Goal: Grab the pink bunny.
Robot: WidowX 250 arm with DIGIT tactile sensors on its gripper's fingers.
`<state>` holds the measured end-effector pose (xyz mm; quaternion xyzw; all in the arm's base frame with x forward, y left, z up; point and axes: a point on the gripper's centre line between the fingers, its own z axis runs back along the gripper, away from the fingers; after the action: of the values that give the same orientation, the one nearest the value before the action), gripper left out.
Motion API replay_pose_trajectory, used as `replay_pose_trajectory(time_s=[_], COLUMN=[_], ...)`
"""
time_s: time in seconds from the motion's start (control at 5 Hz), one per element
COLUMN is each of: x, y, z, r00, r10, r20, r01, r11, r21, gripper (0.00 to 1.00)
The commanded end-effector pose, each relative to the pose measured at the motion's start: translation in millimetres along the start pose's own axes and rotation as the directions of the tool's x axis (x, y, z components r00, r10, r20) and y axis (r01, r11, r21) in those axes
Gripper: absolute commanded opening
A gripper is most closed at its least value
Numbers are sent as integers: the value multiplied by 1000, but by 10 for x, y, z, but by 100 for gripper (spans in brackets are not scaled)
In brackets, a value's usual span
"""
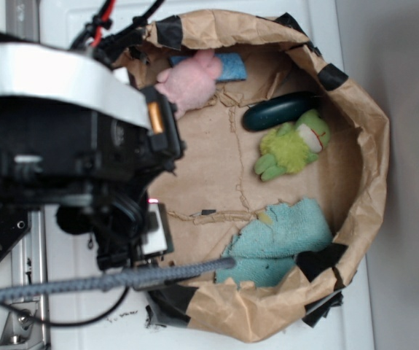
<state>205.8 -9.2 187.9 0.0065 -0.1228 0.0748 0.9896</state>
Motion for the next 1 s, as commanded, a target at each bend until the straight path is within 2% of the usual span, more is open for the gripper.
replay_pose_trajectory(time_s=[0.0, 0.4, 0.6, 0.8], x=[263, 231, 218, 192], y=[387, 596, 796, 810], z=[-701, -981, -1237, -1355], r00=[994, 984, 971, 971], r10=[107, 174, 230, 225], r20=[5, -29, -66, -74], r01=[-107, -160, -196, -192], r11=[985, 948, 921, 932], r21=[135, 274, 337, 308], gripper=[100, 100, 100, 100])
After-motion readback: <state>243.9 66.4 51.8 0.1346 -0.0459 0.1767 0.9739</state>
